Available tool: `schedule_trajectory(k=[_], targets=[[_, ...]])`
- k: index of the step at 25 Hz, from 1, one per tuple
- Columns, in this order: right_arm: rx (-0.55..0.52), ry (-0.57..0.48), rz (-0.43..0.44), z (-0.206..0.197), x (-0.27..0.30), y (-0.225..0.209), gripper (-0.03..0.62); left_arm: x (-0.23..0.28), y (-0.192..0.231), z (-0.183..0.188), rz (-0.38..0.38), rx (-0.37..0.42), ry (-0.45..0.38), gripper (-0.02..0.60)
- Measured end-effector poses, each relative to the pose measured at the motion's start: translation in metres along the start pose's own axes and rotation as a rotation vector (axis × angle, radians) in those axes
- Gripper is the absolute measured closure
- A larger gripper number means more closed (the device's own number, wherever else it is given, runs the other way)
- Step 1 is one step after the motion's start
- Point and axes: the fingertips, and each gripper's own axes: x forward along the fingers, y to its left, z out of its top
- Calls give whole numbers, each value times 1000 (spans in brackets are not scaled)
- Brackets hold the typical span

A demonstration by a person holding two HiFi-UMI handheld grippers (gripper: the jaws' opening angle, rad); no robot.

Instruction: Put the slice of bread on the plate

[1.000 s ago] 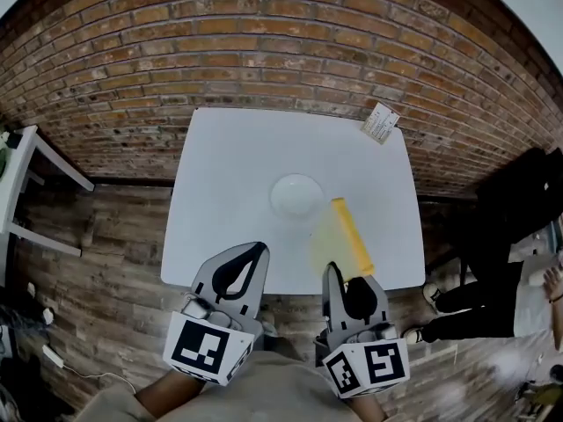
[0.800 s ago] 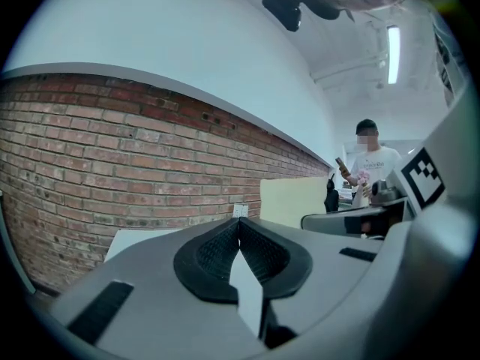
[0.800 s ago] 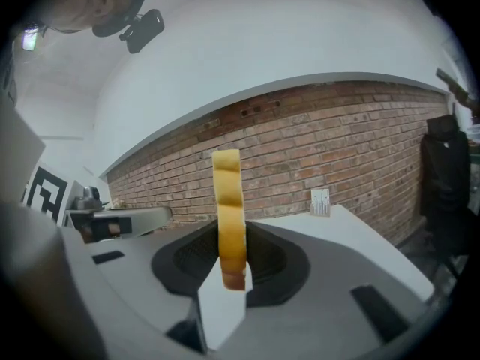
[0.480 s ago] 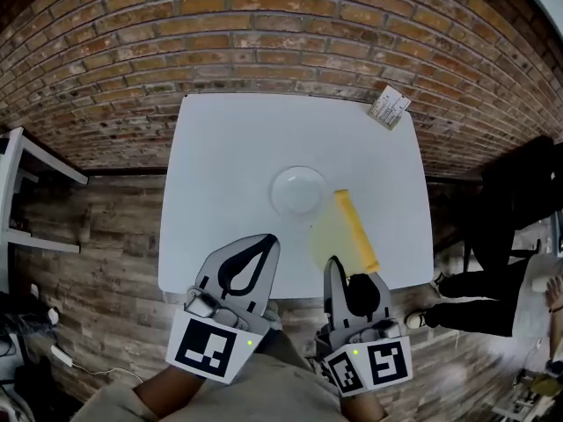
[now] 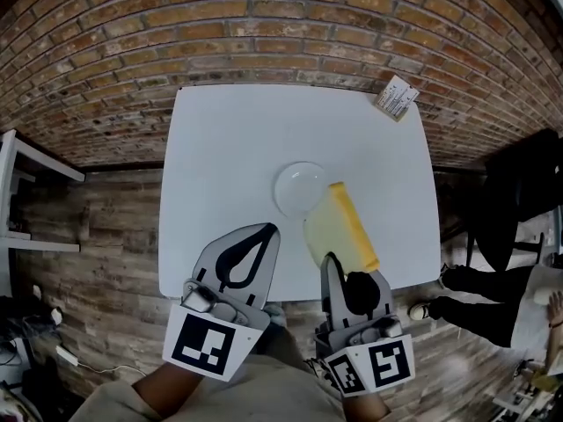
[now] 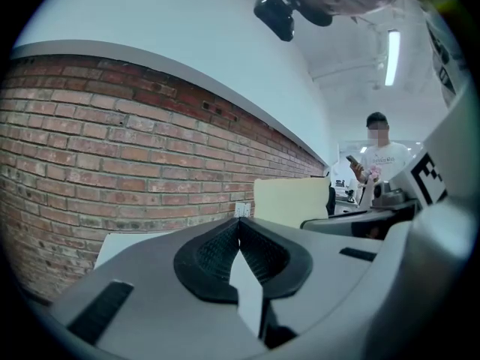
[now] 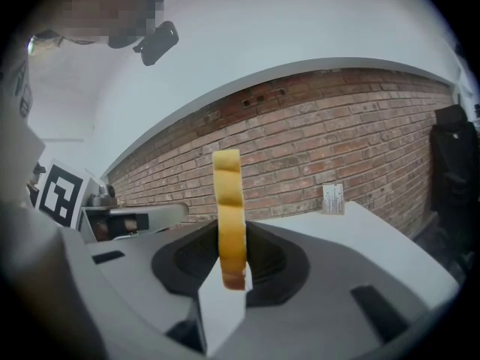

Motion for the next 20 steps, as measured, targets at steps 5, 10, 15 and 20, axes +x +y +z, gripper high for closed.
schedule_trajectory(k=[5,10,15,20], targets=[[-12,4,10,-7,10,-2,499,4,5,-2,2,-1,2,572],[-16,3,15,-10,20,-8,499,6,7,-4,1,3,8,572],[5,7,18,-15,27,-14,499,9,7,-6,-2,-2,17,572],[10,16,17,-22,38,-19,499,12,11,-6,-2,0,24,572]])
